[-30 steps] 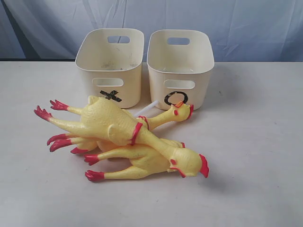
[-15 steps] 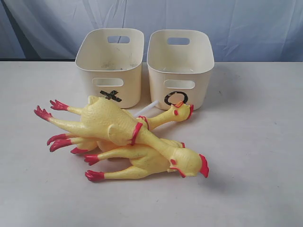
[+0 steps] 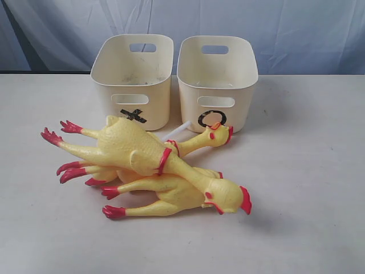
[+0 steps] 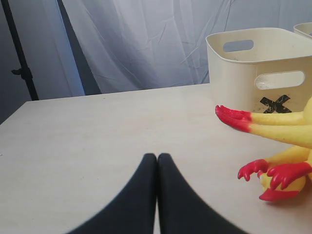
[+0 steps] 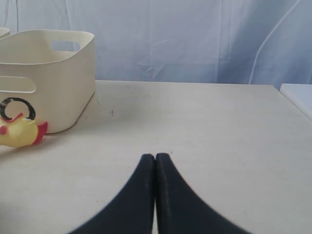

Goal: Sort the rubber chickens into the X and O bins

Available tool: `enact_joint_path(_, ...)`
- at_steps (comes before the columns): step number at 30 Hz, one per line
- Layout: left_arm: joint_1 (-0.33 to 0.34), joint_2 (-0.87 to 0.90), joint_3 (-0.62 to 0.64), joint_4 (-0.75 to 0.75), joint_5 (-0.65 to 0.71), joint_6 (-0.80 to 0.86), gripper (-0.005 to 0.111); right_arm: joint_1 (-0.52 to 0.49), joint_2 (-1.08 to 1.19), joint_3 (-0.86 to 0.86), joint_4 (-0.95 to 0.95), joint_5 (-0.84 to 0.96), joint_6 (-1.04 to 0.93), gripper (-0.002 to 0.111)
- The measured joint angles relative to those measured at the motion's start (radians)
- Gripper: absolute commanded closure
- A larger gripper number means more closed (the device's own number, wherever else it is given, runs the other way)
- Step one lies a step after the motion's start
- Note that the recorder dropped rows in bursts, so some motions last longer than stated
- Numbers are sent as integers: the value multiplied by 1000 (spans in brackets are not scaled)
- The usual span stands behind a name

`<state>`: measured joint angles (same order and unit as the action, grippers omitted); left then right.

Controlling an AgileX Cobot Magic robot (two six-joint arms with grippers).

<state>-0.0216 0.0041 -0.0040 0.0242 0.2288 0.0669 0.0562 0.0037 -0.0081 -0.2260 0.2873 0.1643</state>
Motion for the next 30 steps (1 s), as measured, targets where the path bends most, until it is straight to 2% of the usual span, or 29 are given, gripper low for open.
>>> enact_joint_path(30, 0, 0, 0, 0, 0, 0, 107, 0, 0, 0, 5, -49, 0, 109)
